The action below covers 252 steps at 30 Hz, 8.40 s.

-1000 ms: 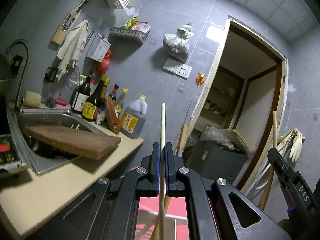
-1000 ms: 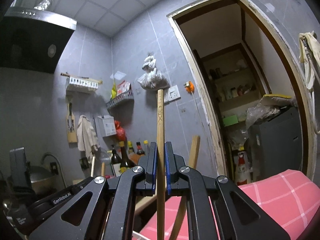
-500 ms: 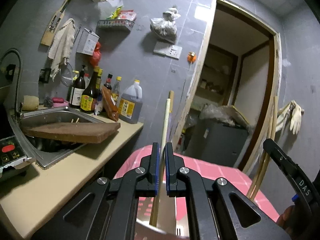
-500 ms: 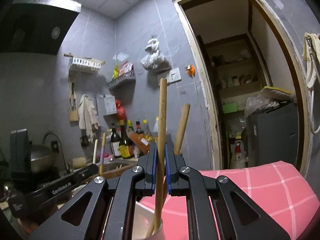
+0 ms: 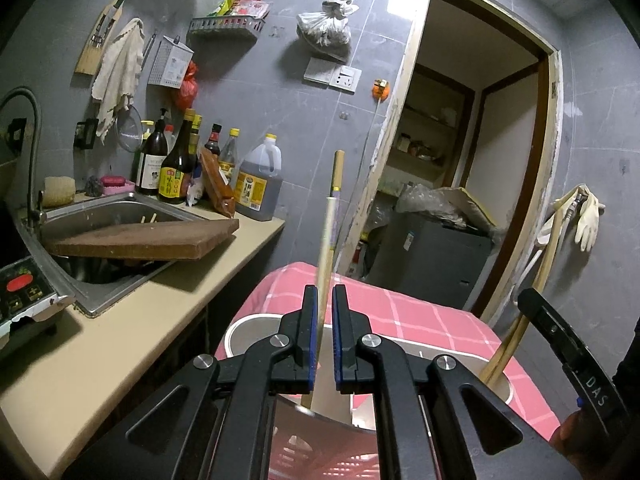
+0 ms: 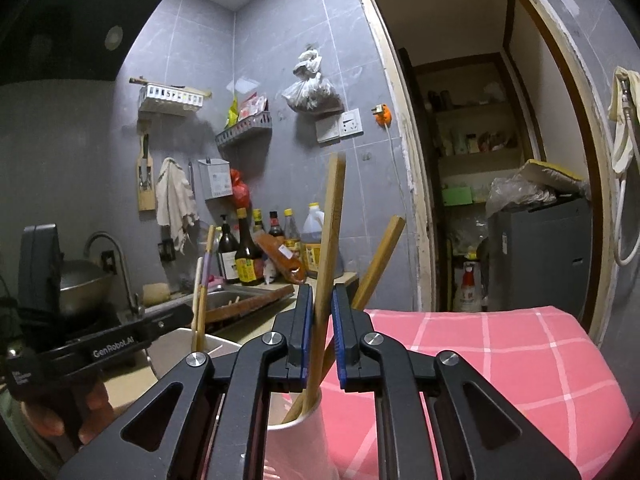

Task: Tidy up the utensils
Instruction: 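Lower the chopsticks into the caddy and open both grippers, then move both tools back to the pile and grasp one chopstick each, then lift the chopsticks upright with both grippers and carry them over the caddy, then lower the chopsticks into the caddy and open both grippers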

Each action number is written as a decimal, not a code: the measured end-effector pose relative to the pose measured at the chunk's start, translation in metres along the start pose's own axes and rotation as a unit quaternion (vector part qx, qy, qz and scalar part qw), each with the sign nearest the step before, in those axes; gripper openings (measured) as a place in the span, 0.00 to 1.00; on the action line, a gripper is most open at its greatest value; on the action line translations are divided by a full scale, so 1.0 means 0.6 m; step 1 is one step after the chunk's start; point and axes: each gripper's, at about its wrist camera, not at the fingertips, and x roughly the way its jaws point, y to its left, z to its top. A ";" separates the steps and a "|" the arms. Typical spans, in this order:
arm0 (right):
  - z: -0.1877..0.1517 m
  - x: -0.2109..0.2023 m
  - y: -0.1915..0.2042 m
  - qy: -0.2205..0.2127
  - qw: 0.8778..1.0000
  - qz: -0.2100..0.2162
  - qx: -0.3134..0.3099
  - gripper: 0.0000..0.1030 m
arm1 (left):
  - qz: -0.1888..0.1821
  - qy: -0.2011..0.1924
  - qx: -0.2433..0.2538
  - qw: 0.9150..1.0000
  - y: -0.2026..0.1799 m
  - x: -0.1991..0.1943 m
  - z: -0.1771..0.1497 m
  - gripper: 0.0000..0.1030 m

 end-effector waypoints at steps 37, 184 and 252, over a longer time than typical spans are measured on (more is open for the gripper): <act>0.043 -0.234 -0.127 -0.016 0.993 -0.113 -0.016 1.00 | -0.122 0.007 0.066 0.990 -0.199 -0.083 -0.041 0.92; 0.088 0.016 0.019 -0.178 0.983 -0.031 0.038 0.05 | -0.010 -0.149 -0.044 0.988 0.038 0.008 0.108 0.02; 0.054 -0.144 -0.041 -0.100 0.992 -0.080 -0.007 0.81 | -0.079 -0.047 0.032 0.995 -0.084 -0.068 0.023 0.59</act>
